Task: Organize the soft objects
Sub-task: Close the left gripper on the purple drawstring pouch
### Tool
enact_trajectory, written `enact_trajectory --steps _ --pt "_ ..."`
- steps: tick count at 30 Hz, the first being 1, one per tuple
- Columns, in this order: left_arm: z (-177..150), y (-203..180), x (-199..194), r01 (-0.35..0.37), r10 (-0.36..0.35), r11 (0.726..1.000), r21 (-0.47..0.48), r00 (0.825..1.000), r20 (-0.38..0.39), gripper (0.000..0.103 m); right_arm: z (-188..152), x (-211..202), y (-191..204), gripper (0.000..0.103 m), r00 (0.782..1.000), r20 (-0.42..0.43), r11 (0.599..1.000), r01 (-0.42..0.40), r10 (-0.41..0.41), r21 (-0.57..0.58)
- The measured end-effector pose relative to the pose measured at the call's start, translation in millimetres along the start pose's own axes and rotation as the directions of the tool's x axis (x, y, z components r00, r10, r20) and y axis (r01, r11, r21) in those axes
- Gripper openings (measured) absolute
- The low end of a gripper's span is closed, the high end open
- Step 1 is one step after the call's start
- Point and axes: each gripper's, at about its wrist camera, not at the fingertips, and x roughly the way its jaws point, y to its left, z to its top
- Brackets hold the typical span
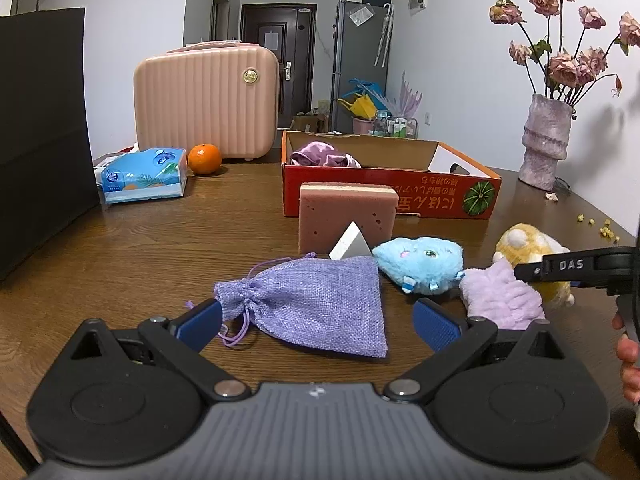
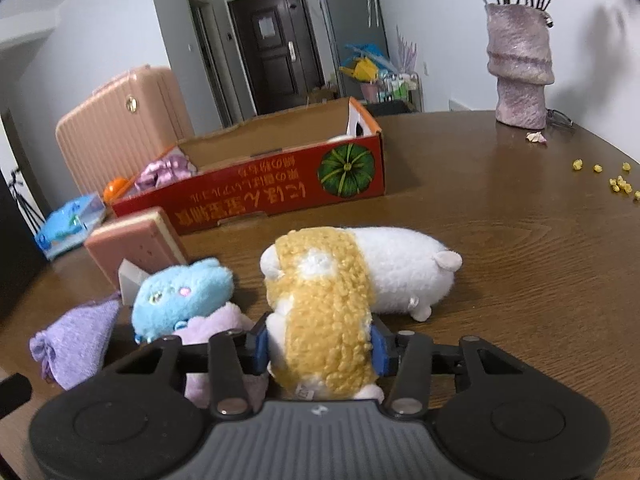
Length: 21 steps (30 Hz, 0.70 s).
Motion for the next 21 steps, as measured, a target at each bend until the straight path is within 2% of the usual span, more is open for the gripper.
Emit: enact_trajectory --steps 8,16,21 --pt "3.9 -5.8 4.7 -0.010 0.010 1.000 0.025 1.000 -0.010 0.103 -1.2 -22.7 -8.0 0.046 0.989 0.149 1.000 -0.005 0.003 0.014" --pt "13.9 -11.3 15.3 -0.030 0.031 0.997 0.076 0.999 -0.022 0.103 -3.5 -26.4 -7.9 0.046 0.985 0.175 1.000 -0.004 0.002 0.013" --pt "24.7 -9.7 33.4 -0.045 0.054 0.993 0.106 0.995 -0.079 0.103 -6.0 -27.7 -6.8 0.046 0.982 0.187 1.000 0.002 -0.003 0.008"
